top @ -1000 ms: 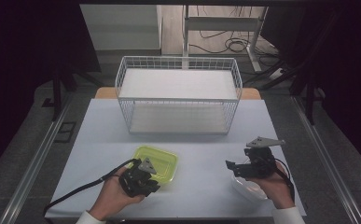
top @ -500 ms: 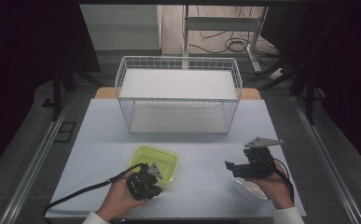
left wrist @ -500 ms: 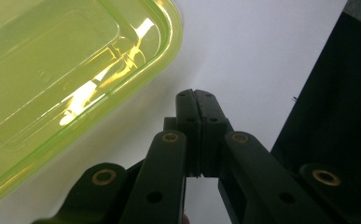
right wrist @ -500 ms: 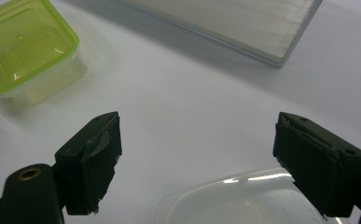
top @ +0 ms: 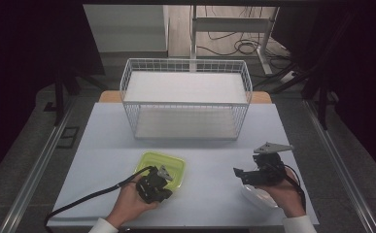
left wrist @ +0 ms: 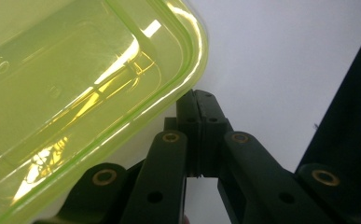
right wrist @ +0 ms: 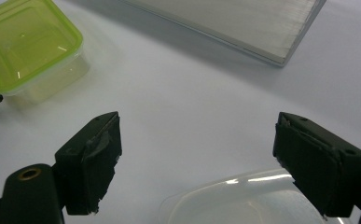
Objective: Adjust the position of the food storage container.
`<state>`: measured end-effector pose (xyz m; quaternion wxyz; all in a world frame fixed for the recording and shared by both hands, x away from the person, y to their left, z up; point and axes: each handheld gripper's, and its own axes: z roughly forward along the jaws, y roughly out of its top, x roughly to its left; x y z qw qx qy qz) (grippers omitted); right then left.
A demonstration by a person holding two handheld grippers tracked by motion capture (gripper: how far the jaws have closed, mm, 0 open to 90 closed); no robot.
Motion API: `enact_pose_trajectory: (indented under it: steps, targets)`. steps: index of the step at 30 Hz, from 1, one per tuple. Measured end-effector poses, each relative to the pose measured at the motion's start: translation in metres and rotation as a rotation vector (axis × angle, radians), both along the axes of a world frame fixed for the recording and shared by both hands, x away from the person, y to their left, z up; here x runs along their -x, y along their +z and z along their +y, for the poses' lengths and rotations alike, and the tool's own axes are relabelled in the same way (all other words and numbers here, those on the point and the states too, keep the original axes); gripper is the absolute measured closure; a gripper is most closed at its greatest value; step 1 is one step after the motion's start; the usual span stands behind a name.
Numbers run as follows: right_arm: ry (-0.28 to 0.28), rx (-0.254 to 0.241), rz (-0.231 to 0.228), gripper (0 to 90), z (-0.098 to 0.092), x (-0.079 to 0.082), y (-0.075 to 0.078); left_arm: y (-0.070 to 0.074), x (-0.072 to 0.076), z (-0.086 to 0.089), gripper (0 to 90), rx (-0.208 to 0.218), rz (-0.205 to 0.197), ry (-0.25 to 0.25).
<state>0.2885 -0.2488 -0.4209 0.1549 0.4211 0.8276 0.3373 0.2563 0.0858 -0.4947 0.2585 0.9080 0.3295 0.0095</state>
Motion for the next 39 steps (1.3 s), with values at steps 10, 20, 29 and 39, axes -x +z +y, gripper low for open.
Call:
enact_pose_trajectory:
  steps: [10,20,29,39]
  targets:
    - [0.017,0.011,-0.004,15.7,0.003,-0.001,-0.002,-0.007,-0.020,-0.004,89.7,0.068,0.012,0.093]
    - [0.011,0.011,0.008,15.6,0.002,-0.001,-0.003,-0.008,-0.022,-0.010,89.6,0.047,-0.025,0.106]
    - [0.004,0.010,0.006,15.6,0.000,-0.001,-0.002,0.022,-0.007,0.007,89.6,0.061,-0.095,0.100]
    - [0.002,0.009,0.002,15.6,-0.001,0.000,0.000,0.042,-0.010,0.060,89.6,0.033,-0.153,0.231]
